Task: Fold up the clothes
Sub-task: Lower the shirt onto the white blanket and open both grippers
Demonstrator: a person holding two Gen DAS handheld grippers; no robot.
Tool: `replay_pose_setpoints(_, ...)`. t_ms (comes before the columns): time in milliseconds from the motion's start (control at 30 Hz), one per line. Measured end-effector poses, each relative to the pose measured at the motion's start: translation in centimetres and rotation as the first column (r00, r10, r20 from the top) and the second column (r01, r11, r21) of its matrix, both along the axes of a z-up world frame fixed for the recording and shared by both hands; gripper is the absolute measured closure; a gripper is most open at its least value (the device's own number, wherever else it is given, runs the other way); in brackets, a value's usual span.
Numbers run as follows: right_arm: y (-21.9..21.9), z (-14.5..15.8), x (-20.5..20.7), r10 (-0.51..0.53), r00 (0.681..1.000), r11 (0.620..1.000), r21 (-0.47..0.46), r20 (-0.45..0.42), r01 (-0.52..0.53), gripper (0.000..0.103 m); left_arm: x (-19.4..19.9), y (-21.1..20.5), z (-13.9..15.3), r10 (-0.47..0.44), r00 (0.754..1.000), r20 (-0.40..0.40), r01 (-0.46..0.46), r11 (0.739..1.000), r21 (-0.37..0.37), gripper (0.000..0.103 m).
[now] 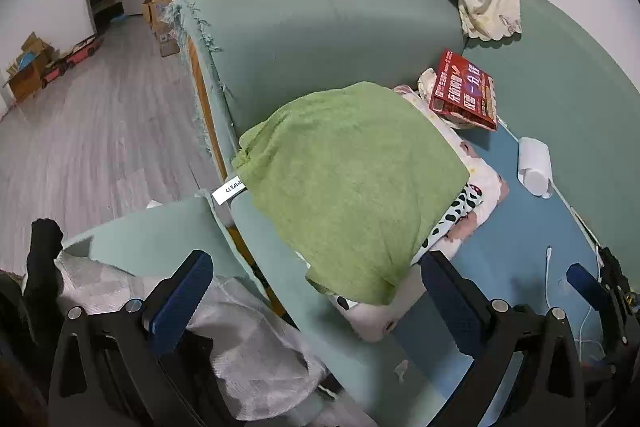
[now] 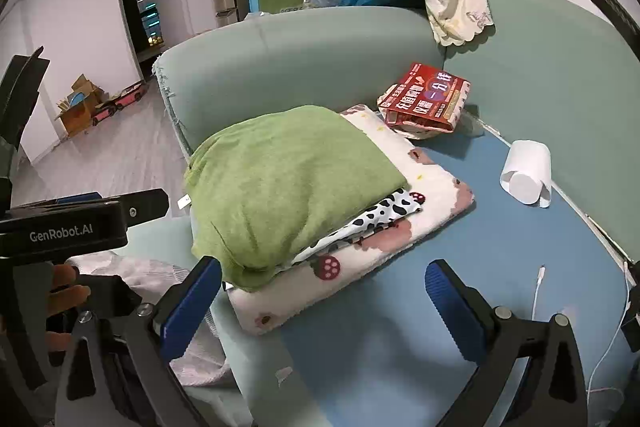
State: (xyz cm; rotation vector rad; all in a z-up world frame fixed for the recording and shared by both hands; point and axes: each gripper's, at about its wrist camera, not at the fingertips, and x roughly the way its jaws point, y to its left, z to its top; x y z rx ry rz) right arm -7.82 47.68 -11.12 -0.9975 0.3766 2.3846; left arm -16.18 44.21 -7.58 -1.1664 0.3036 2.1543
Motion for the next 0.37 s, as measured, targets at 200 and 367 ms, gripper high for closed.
replay_pose_setpoints(200, 0.1, -0.05, 0.54, -0.009, 1.0, 1.0, -0.01, 0.001, 0.009, 0.0, 0.0, 0.14, 0.07, -0.007, 1.0, 0.006, 0.007, 1.0, 0.0, 0.0)
replay_pose_setpoints(367, -0.21, -0.16, 0.63, -0.006, 1.0, 1.0, 0.002, 0.018, 0.006, 0.0, 0.51, 0.32, 0.15, -0.04, 0.999, 0.019, 0.04, 0.999, 0.019, 0.0)
